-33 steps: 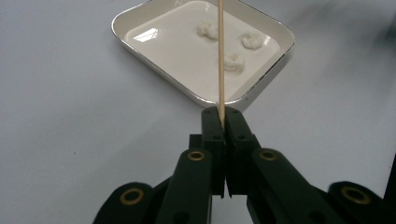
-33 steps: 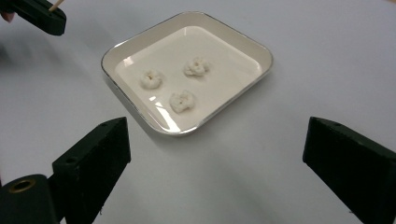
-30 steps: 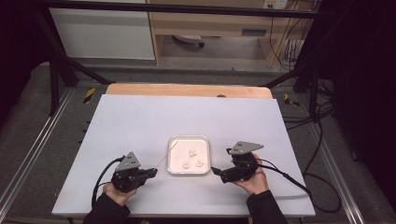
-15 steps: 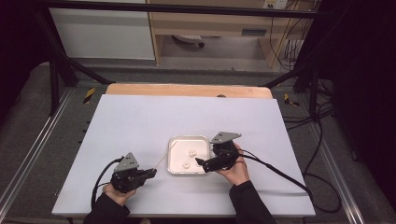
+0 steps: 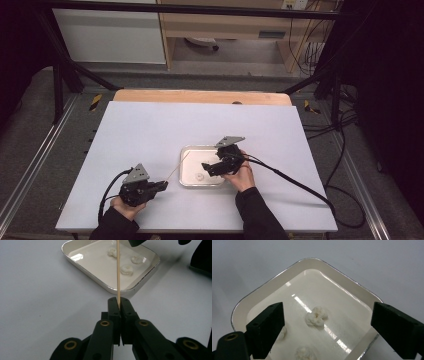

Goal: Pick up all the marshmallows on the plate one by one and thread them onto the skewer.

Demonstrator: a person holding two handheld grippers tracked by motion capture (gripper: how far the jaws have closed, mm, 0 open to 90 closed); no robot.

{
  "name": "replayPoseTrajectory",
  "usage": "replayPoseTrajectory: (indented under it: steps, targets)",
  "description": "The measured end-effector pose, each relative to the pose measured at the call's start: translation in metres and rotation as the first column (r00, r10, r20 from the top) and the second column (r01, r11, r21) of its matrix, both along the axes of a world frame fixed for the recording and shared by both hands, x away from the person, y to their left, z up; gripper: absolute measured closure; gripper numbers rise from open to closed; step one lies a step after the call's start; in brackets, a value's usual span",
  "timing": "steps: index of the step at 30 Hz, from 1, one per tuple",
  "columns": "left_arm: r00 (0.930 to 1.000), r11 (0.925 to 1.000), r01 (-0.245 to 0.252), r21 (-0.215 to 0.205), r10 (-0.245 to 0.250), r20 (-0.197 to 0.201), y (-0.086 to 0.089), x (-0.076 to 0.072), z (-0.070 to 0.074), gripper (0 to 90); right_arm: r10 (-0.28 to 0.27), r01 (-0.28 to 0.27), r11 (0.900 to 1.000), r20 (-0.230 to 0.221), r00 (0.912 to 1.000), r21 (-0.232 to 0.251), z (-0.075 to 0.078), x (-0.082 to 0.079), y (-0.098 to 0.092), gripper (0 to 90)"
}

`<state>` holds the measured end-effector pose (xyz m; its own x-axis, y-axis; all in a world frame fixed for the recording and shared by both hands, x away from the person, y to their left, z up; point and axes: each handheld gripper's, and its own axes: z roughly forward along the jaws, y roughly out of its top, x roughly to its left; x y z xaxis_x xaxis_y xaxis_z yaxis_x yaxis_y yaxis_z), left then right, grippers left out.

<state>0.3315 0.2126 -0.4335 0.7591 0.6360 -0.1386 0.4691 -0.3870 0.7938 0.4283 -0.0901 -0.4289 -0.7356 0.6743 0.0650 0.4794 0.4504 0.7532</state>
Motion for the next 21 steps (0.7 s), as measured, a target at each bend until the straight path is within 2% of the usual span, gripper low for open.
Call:
replayPoseTrajectory:
  steps: [8, 14, 21]
  targets:
    - [1.0, 1.0, 0.003, 0.001, -0.003, 0.002, 0.0, 0.0, 0.0, 88.2, 0.035, -0.036, 0.999, -0.012, 0.9993, -0.023, -0.01, 0.007, 0.006, 34.5]
    - [1.0, 0.9999, 0.009, 0.006, -0.009, -0.002, -0.002, 0.0, -0.001, 88.2, 0.075, -0.076, 0.997, -0.019, 0.997, -0.021, -0.015, 0.007, 0.009, 44.5]
    - [0.9999, 0.9999, 0.012, 0.001, -0.012, -0.006, -0.004, 0.0, -0.002, 88.2, 0.097, -0.098, 0.994, -0.019, 0.9951, -0.048, -0.02, 0.009, 0.009, 53.4]
